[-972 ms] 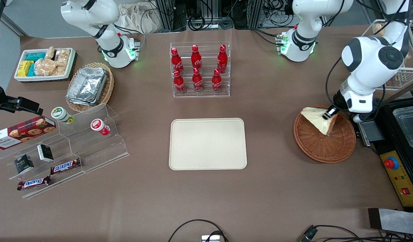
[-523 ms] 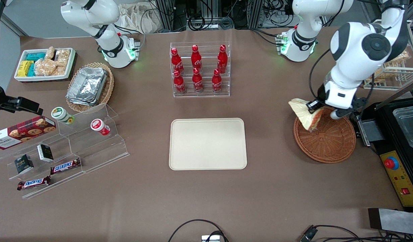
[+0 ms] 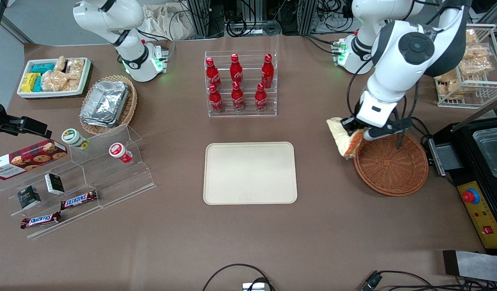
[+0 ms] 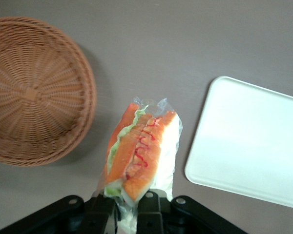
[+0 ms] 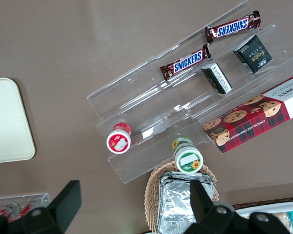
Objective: Place sandwich from basket to tray
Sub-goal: 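Carry the sandwich over the cream tray with the left gripper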
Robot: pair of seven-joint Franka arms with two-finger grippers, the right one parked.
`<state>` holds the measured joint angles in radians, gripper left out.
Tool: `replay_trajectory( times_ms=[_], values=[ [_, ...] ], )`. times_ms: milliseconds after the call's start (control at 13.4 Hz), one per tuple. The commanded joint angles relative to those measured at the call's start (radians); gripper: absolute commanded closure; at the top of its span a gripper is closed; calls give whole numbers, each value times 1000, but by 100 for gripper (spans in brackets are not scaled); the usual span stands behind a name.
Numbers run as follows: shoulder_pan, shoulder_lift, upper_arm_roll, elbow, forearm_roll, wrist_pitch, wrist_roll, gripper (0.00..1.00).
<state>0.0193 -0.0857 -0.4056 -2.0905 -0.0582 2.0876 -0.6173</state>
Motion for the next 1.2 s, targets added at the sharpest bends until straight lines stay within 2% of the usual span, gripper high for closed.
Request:
replay_trajectory(
  times_ms=[0, 374, 822, 1121],
  values=[
    [5, 70, -73, 75, 76, -20, 7, 97],
    [2, 194, -153, 184, 119, -20, 8, 92],
    [-84, 384, -182, 305, 316, -3, -186, 92],
    [-145, 515, -182, 410, 394, 6, -289, 92]
  ],
)
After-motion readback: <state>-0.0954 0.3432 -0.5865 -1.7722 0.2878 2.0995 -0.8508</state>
